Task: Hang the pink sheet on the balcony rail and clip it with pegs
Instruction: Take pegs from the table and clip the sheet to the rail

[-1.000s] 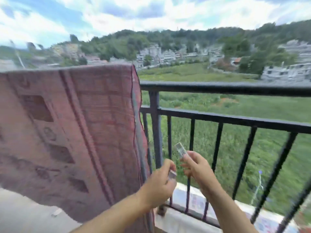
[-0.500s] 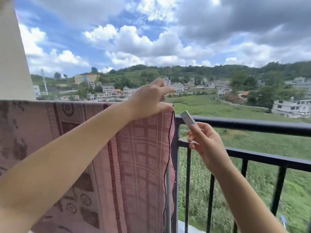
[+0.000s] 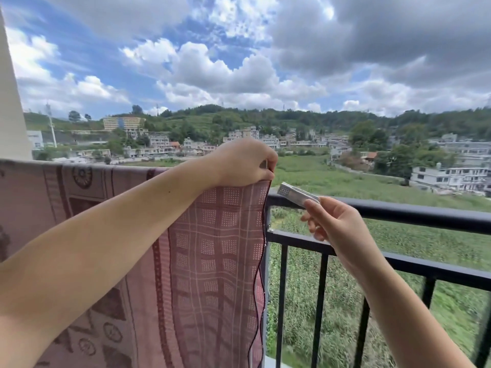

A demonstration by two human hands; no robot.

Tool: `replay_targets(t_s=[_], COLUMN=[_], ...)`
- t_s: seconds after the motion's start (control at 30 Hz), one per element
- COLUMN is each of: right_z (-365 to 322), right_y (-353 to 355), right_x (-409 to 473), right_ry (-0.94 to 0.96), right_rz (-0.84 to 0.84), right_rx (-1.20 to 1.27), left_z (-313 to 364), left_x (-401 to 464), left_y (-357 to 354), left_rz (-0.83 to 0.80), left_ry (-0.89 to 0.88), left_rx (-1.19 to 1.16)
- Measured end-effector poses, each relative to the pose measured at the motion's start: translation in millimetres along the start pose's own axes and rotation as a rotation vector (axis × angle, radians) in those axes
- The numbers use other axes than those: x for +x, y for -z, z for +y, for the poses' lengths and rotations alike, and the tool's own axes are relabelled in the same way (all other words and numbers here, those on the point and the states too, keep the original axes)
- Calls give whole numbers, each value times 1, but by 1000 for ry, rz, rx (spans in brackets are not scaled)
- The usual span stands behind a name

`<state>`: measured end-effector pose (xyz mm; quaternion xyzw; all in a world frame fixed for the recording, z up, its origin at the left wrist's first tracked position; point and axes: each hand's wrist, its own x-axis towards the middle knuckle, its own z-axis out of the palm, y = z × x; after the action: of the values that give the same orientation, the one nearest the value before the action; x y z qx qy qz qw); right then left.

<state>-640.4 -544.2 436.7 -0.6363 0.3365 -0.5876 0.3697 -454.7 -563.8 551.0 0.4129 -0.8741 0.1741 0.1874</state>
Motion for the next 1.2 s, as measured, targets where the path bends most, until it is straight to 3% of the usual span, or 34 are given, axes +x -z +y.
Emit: replay_targets(t_s=[0.3,0.6,0.73,0.83,0.9,0.97,1.07,1.2], right_z=[-18,-21,-1,29,56,88,126,163], right_y=[8,-14,-11,-10,-18,-33,-52,-51], right_x=[10,30,6,-37,-75,-116,-169,-213], right_ry=[145,37,9,-6,-134,-340,-654,-856], right_rz=[-20,-191,-99,-36,-164,-308,-244,-196], right_rx=[-246,-338,-274,-179,-99,52,372,501], left_z=[-5,-6,20,54,81,107,140,156], left_x=[3,-6,-32,-80,-113,-141,-173,-208], left_y=[-6,-6,-11,-53,-108,-166,-229,-264], left_rz=[5,4,219,341,327,300,304,135], left_ry=[47,57,68,12,110,379,663,625], left_rx=[-325,-384,-390,-727,-926,-1118,-1210,-1121])
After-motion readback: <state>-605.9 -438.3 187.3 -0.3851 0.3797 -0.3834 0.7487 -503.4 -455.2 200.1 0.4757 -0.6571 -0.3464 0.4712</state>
